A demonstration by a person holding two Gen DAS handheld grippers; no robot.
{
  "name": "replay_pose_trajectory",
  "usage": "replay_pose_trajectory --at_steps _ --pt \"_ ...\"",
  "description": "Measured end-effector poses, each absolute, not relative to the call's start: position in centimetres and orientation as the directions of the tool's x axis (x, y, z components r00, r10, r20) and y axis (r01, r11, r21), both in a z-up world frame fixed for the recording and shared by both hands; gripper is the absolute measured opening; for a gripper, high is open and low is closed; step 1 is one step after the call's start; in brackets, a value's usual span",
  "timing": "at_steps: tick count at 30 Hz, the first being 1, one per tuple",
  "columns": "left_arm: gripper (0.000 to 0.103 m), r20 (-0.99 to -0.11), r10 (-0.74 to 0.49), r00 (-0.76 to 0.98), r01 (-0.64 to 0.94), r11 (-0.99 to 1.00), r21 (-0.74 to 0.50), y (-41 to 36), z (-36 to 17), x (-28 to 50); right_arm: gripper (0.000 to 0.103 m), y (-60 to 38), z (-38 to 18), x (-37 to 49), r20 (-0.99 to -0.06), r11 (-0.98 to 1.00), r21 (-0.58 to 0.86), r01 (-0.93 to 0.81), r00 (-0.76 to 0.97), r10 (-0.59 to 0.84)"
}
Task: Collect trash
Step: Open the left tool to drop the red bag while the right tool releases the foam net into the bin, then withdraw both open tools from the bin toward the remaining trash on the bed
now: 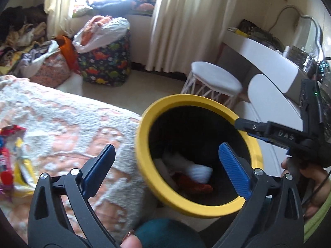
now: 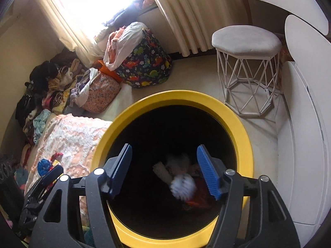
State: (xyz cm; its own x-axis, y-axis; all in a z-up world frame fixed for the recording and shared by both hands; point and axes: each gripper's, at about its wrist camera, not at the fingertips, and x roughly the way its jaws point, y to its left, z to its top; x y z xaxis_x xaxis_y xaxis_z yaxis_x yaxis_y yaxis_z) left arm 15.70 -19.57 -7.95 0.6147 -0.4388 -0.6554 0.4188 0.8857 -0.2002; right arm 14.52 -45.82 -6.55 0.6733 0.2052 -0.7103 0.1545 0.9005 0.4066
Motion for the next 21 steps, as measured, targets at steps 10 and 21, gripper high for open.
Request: replay_pose_trajectory --at_steps 10,21 --pt "0.092 -0.613 -0.392 0.686 0.350 0.916 -0.193 -15.9 -5.9 15.0 0.081 -43.6 -4.2 14.0 -0.614 0.907 0.416 0.062 0.755 0.229" --pt "0.092 -0.571 -0.325 0.754 0.288 0.945 -0.157 -12.4 -3.9 13.9 0.086 -41.0 -1.6 13.4 -0.531 0.916 0.398 -0.047 0.803 0.272"
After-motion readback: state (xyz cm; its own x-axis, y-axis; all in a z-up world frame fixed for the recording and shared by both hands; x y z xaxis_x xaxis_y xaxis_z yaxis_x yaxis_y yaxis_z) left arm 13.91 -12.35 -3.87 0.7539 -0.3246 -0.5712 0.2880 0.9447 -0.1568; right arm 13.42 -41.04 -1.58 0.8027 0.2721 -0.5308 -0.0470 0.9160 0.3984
